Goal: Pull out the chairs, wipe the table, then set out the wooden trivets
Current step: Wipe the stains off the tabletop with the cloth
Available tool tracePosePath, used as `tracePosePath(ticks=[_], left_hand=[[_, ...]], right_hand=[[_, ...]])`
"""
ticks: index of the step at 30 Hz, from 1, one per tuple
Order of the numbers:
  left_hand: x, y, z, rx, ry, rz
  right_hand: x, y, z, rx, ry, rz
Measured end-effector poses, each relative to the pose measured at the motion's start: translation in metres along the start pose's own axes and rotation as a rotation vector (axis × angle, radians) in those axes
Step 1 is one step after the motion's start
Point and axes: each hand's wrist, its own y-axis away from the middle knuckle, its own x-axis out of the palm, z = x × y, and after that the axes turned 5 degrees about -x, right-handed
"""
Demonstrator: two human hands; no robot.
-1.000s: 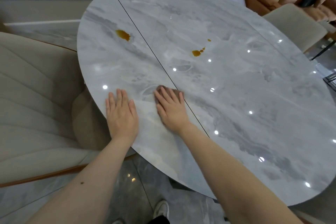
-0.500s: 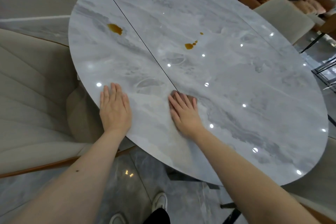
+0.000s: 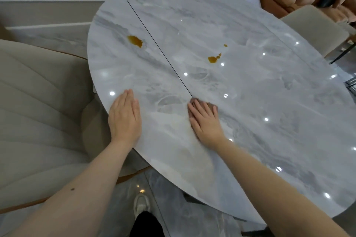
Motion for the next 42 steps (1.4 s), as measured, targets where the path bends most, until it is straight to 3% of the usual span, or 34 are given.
tracePosePath(ticks=[3, 6, 9, 12, 16, 20, 22, 25, 27, 31, 35, 38, 42], left_hand=[[0.001, -0.026, 0.010, 0.013, -0.069, -0.002], [0.002, -0.052, 0.022, -0.001, -0.149, -0.018], [-0.001, -0.077, 0.028, -0.048, -0.206, -0.028], [-0.002, -0.102, 0.028, -0.056, -0.238, -0.025], [0.003, -0.136, 0.029, -0.072, -0.273, -0.021], [0.006, -0.177, 0.035, -0.073, -0.328, -0.029], [0.005, -0.197, 0.039, -0.079, -0.336, -0.042], [0.006, -0.218, 0.042, -0.105, -0.334, -0.035], [0.008, -0.227, 0.046, -0.155, -0.332, -0.031], [0.014, -0.233, 0.047, -0.217, -0.362, -0.032], [0.016, -0.233, 0.047, -0.209, -0.337, -0.059], [0.014, -0.231, 0.046, -0.203, -0.342, -0.067], [0.012, -0.230, 0.046, -0.198, -0.312, -0.049]], right_hand=[[0.006, -0.067, 0.029, 0.103, 0.012, -0.023], [0.014, -0.109, 0.069, 0.092, 0.012, -0.036], [0.012, -0.104, 0.084, -0.185, -0.023, -0.002], [0.002, -0.103, 0.047, -0.416, -0.005, 0.086], [-0.004, -0.154, 0.018, -0.114, 0.006, 0.039], [0.006, -0.231, 0.055, 0.138, 0.031, 0.007], [0.010, -0.249, 0.076, 0.097, 0.023, 0.009], [0.006, -0.245, 0.073, -0.203, -0.028, 0.059], [0.001, -0.253, 0.052, -0.285, -0.008, 0.067], [0.001, -0.318, 0.043, -0.039, 0.060, 0.054], [0.013, -0.383, 0.087, 0.026, 0.054, 0.031], [0.011, -0.406, 0.109, -0.103, 0.021, 0.041], [0.003, -0.392, 0.098, -0.484, -0.002, 0.102]])
